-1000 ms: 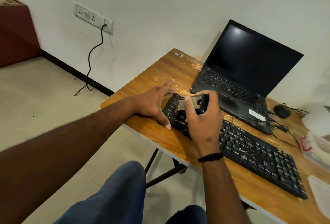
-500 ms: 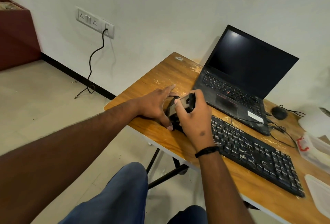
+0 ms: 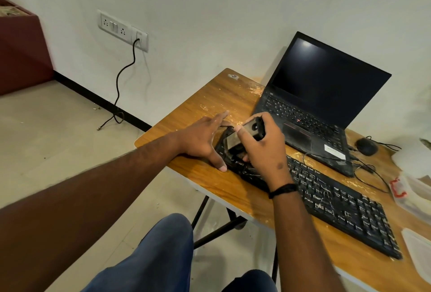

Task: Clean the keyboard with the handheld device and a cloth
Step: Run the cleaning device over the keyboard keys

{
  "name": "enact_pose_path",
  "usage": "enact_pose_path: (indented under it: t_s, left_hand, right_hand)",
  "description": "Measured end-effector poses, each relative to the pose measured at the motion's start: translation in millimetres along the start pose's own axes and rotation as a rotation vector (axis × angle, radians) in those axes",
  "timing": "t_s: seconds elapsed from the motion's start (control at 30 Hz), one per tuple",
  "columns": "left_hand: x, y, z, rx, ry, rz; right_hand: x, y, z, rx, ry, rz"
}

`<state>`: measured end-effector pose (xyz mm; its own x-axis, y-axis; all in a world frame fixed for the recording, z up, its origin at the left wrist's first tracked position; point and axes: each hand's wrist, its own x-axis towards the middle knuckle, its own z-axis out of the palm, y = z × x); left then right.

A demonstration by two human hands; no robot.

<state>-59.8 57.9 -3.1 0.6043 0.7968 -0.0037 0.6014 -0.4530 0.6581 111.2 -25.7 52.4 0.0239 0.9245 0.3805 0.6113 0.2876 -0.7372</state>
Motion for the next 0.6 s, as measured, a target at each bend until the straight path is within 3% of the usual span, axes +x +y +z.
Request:
enact_pose_path:
  t_s: [0.17,0.33,0.47,0.6]
  left_hand:
    - [0,0,1,0.018,0.018,0.012]
    - [-1,1,1,0.038,0.025,0.01]
    - [-1,2,2,0.048,0.029,0.021]
    - [-1,3,3,0.054,0.029,0.007]
  right_hand:
    - [-7,9,-9,0.045,-0.103,0.05]
    - [-14,7,-11,0.065,0.02,0.047]
    - [-14,5,-16,0.042,-0.167,0.012]
    - [-13,4,-7,-0.01,0.05,0.001]
